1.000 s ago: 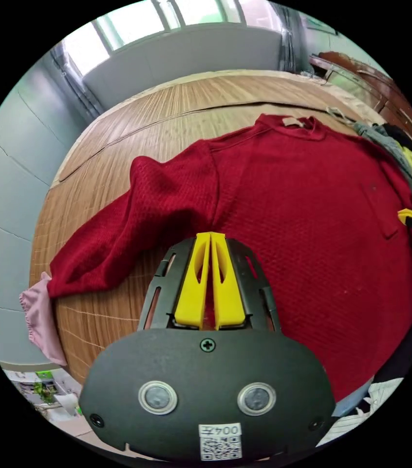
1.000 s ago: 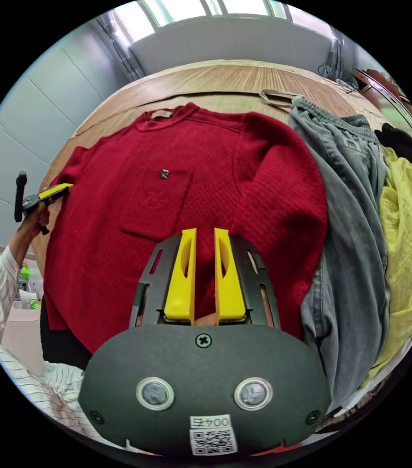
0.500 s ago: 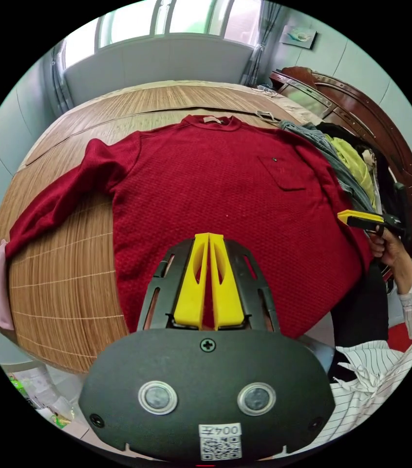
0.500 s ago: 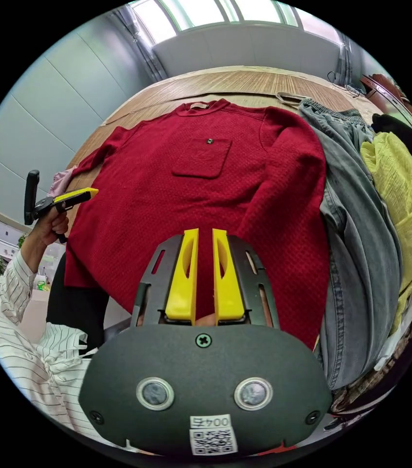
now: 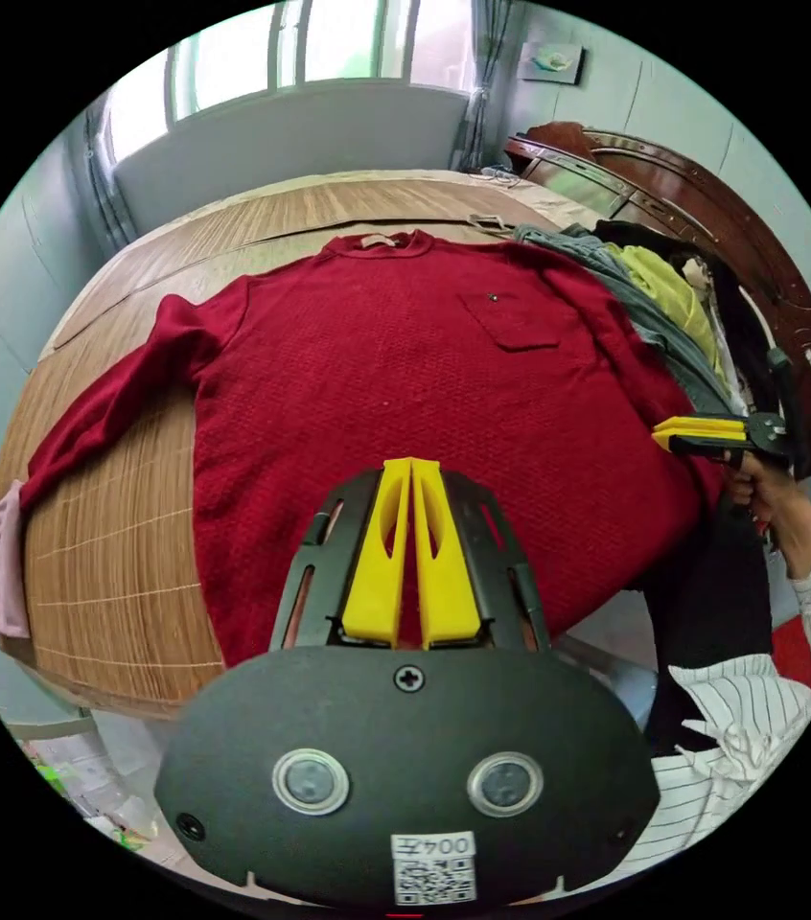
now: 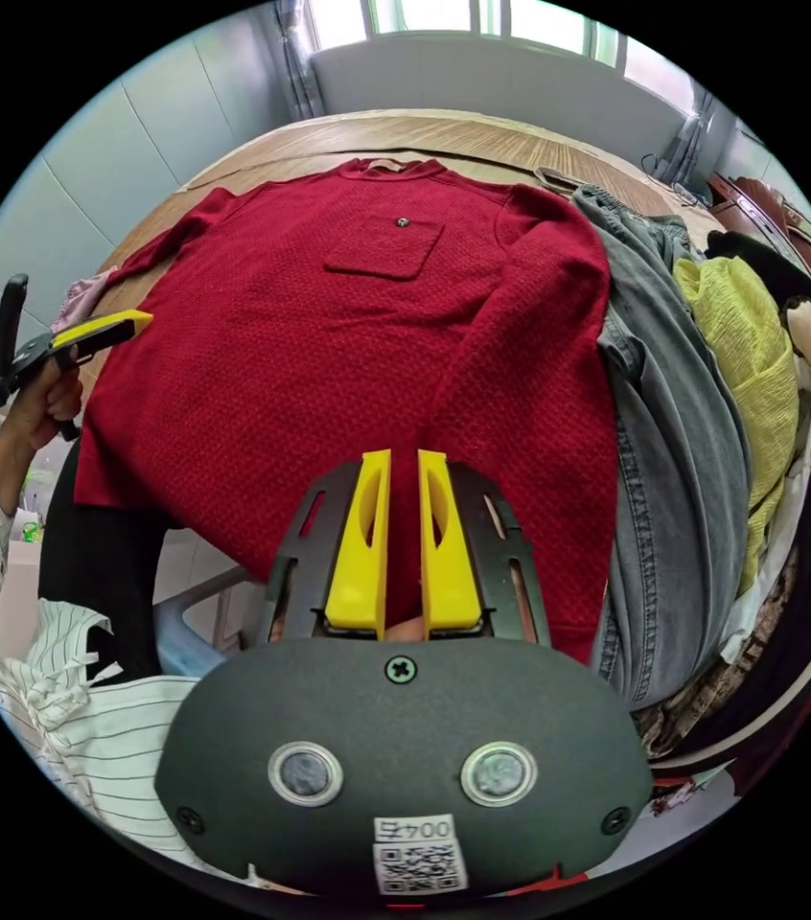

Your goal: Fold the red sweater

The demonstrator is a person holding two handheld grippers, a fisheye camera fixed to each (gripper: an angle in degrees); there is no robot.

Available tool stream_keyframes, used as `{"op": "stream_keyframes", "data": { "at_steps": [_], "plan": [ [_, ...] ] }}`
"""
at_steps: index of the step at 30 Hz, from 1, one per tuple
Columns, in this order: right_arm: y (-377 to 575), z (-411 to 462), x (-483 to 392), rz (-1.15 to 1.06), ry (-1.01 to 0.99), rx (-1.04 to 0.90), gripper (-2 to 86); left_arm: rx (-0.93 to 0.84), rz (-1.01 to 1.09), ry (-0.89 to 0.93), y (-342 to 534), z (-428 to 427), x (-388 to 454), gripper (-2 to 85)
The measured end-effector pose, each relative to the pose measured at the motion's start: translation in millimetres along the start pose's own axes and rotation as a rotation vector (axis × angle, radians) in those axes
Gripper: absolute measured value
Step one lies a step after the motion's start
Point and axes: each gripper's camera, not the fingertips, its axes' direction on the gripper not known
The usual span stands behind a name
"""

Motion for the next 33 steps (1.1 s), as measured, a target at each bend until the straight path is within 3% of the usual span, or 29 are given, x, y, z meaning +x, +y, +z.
{"op": "stream_keyframes", "data": {
  "at_steps": [3, 5, 9, 13, 17, 23, 27, 33],
  "plan": [
    [7, -2, 6, 0.041, -0.042, 0.019, 6.3, -0.181, 0.103, -0.064, -10, 45, 39, 0.1],
    [14, -23, 16, 0.08, -0.048, 0.065, 6.4, -0.143, 0.133, -0.128, -7, 43, 49, 0.1],
    [52, -76, 54, 0.106, 0.028, 0.138, 7.9, -0.073, 0.004, 0.009, -2, 14, 37, 0.1],
    [82, -75, 83, 0.08, 0.007, 0.04, 10.2, -0.062, -0.071, 0.084, 20, 4, 35, 0.1],
    [85, -63, 57, -0.028, -0.017, 0.004, 12.3, -0.07, -0.118, 0.065, 46, 12, 41, 0.2],
    [73, -22, 8, -0.196, 0.231, -0.153, 14.7, -0.093, -0.171, 0.098, 50, 8, 43, 0.2],
    [94, -54, 51, -0.03, 0.127, -0.028, 13.5, -0.11, -0.161, 0.088, 51, 3, 51, 0.1],
    [133, -52, 127, 0.137, 0.02, -0.05, 12.3, -0.108, -0.164, 0.083, 56, -7, 62, 0.2]
  ]
}}
